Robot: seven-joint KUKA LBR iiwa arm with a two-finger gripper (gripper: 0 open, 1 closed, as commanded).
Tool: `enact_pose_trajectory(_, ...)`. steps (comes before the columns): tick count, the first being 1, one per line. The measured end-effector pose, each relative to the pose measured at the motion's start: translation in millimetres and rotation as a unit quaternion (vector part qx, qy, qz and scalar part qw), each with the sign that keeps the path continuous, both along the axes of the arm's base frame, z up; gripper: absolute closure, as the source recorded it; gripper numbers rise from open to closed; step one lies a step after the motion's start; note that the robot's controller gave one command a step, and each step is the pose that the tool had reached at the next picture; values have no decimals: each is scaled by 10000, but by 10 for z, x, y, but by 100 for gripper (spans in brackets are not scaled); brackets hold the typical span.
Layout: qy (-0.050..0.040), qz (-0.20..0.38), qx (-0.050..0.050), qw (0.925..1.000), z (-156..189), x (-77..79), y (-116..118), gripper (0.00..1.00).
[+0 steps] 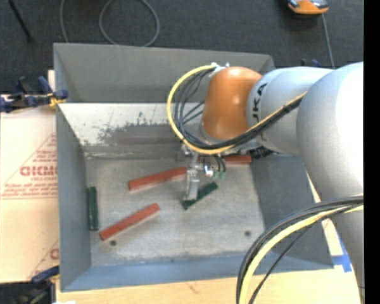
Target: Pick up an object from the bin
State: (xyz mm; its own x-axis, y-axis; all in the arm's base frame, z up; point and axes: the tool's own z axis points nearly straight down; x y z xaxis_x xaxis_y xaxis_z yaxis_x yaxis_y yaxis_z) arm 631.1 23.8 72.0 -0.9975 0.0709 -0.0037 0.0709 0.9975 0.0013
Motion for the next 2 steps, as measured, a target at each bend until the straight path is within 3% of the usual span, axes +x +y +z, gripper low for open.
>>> enact_pose_trajectory(1, -5, -4, 1, 10000, -3, 0, -1, 100)
enact_pose_trajectory(2, -32, 1216, -14, 9926, 808, 10, 60, 100)
